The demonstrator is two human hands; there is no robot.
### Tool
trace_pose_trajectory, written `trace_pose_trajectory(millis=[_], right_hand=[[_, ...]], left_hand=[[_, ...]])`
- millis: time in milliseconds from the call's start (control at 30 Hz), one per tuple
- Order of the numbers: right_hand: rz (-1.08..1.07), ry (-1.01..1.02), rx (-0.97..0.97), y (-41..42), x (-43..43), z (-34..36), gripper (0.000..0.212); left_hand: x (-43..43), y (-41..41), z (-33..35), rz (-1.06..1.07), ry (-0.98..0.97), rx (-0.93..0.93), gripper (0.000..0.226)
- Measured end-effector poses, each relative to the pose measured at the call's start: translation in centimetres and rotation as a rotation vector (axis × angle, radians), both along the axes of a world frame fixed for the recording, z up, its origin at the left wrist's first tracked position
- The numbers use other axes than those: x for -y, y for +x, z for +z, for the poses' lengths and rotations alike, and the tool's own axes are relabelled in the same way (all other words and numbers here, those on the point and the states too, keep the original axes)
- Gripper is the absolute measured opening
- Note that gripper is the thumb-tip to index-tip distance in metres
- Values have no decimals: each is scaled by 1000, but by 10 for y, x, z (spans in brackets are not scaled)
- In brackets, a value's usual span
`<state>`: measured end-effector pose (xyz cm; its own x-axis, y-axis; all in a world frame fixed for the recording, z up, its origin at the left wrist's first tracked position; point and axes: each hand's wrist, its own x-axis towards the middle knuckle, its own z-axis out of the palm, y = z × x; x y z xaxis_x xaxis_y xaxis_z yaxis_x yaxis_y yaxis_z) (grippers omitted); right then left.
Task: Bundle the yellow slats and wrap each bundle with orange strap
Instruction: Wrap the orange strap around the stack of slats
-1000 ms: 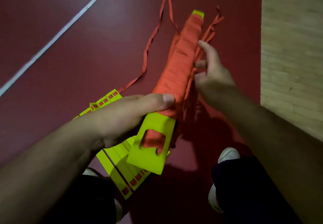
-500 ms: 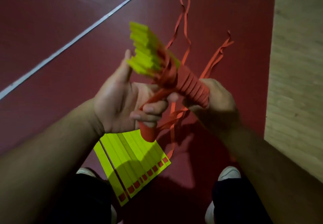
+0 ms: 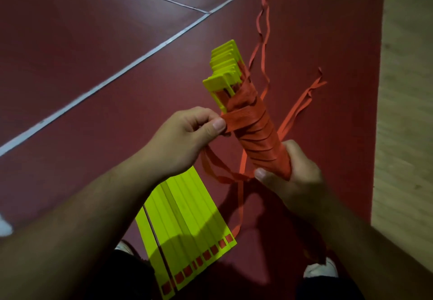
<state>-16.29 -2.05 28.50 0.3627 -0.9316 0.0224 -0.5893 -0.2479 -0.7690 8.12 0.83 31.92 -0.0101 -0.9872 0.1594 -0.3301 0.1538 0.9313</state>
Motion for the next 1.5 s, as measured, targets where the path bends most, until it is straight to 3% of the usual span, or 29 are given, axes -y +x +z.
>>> trace_pose_trajectory(millis=[100,200,367,500,600,700,733,833,900,967,1033,1200,1333,1433,1500], right_hand=[[32,59,96,5,1,-1,37],[55,130,198,8,0,-1,52],[207,389,436,13,-3,9,75],[298,759,614,16,-9,19,70],[272,961,625,16,-15,19,68],[348,1036,611,14,-17,18,66],[360,1048,608,13,-17,18,68],[318,1012,614,13,-13,13,79],[267,839,503,16,-11,10,85],[263,564,212,20,-15,6,91],[210,403,77,24,-22,-3,84],[-33,205,32,39,-35,-19,64],[-1,179,4,36,-30,-16,49],[29,170,43,29,-21,-7,40],[35,229,131,23,-17,-4,47]], left_hand=[[1,-2,-5,102,-2,35,39],[0,-9,-3,204,-10,25,46],[-1,-12,6,148,-32,3,49],[-2,-13,9,-1,16,-164,24],[-4,-10,5,-93,44,-288,48],[-4,-10,5,-105,116,-317,89],[-4,-13,5,-98,109,-323,82],[-3,-25,8,-20,50,-362,39],[-2,-28,12,64,-9,-306,38],[2,-24,15,167,-58,-241,42],[4,-23,17,240,-90,-180,45],[3,-28,16,325,-89,-92,45],[7,-18,16,312,-51,-47,48],[10,-4,13,184,-109,-17,30],[10,0,9,103,-83,-93,31]])
